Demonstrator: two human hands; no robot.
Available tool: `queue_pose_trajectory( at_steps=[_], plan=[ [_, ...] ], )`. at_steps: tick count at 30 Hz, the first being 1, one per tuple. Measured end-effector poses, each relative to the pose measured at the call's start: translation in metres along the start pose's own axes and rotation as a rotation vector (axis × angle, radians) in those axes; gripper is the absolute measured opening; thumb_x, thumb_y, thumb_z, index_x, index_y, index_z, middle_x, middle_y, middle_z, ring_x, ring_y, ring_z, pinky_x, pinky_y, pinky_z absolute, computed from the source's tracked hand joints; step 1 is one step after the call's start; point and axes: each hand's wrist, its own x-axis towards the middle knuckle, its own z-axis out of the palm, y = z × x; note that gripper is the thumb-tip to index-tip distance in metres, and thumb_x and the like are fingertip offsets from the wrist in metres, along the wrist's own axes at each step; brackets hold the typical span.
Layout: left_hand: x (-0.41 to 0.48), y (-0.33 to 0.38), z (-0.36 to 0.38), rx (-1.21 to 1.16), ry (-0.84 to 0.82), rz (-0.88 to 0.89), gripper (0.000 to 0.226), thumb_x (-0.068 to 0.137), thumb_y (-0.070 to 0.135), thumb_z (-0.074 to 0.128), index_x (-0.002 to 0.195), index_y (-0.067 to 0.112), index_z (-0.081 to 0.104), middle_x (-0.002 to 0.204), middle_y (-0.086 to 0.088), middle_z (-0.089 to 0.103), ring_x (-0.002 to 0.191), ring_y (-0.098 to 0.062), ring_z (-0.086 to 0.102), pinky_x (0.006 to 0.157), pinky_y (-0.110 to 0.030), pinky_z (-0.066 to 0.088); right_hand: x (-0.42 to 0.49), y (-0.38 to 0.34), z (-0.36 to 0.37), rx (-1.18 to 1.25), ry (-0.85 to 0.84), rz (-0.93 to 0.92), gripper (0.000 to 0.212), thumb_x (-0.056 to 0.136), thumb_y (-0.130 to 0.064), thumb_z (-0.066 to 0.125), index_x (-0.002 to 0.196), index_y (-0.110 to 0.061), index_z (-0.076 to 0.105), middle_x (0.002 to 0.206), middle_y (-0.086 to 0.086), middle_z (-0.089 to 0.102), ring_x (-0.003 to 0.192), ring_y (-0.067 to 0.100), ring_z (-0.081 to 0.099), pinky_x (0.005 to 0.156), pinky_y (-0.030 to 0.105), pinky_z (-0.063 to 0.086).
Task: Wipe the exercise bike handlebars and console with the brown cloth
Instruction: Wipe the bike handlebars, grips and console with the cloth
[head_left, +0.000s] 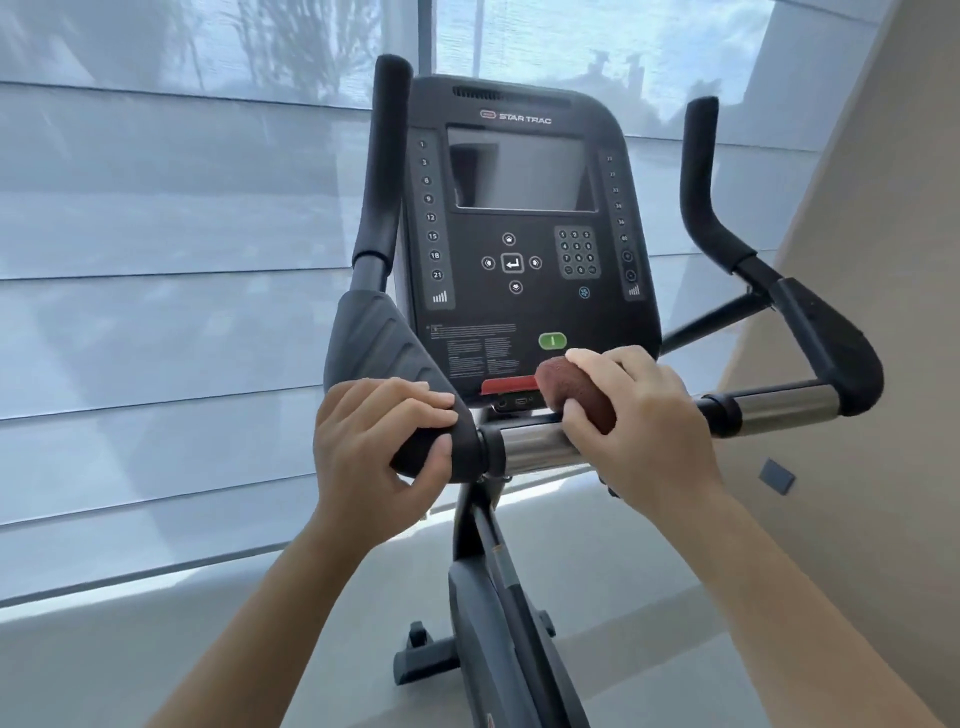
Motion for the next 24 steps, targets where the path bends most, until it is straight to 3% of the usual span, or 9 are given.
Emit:
queue_pose_trajectory(
  at_steps=[5,9,13,16,20,24],
  plan=[
    [0.008,0.0,0.007,0.07,0.028,-0.023,0.016,0.073,0.016,0.056,0.066,0.008,0.068,0.08,0.003,0.071,0.079,-0.015,0.064,0.072,-0.032,0.042,-0.001,-0.028,0.009,0.116,0.021,-0.118,0.053,0.084,-0.039,0.048,0.134,-0.019,0.047,0.121,0.011,0.055,0.104,0.031,0.052,0.091,0.045,0.043],
    [0.005,0.008,0.016,0.087,0.029,-0.057,0.015,0.073,0.015,0.057,0.067,0.008,0.069,0.081,0.003,0.071,0.08,-0.018,0.065,0.074,-0.035,0.042,0.008,-0.017,0.006,0.068,0.021,-0.174,0.051,0.082,-0.044,0.045,0.128,-0.023,0.054,0.118,0.01,0.059,0.118,0.033,0.049,0.099,0.064,0.033],
    [0.005,0.017,0.013,0.087,0.023,-0.049,0.015,0.074,0.016,0.057,0.068,0.009,0.068,0.081,0.002,0.071,0.081,-0.018,0.065,0.075,-0.031,0.04,-0.006,-0.003,0.02,0.206,0.316,-0.127,0.043,0.081,-0.029,0.05,0.116,-0.007,0.062,0.118,0.014,0.062,0.113,0.036,0.054,0.094,0.056,0.044],
    [0.01,0.016,0.006,0.074,0.019,-0.032,0.014,0.073,0.015,0.057,0.067,0.009,0.068,0.08,0.003,0.071,0.079,-0.017,0.064,0.074,-0.03,0.04,-0.022,-0.034,0.046,0.264,0.569,-0.066,0.037,0.083,-0.022,0.053,0.112,-0.003,0.063,0.114,0.016,0.063,0.105,0.034,0.059,0.092,0.047,0.047],
    [0.004,0.011,0.001,0.061,-0.016,-0.024,0.013,0.074,0.016,0.058,0.069,0.01,0.069,0.081,0.003,0.071,0.081,-0.017,0.063,0.074,-0.029,0.039,-0.031,-0.06,0.074,0.297,0.722,-0.112,0.034,0.086,-0.026,0.051,0.114,-0.009,0.059,0.112,0.015,0.064,0.105,0.032,0.06,0.09,0.045,0.048],
    [0.001,0.004,-0.004,0.059,-0.041,-0.033,0.014,0.077,0.017,0.057,0.072,0.011,0.069,0.082,0.002,0.071,0.082,-0.019,0.064,0.075,-0.03,0.039,-0.031,-0.019,0.085,0.153,0.791,-0.227,0.034,0.086,-0.025,0.053,0.116,-0.009,0.054,0.115,0.016,0.06,0.104,0.033,0.059,0.089,0.049,0.048]
  ],
)
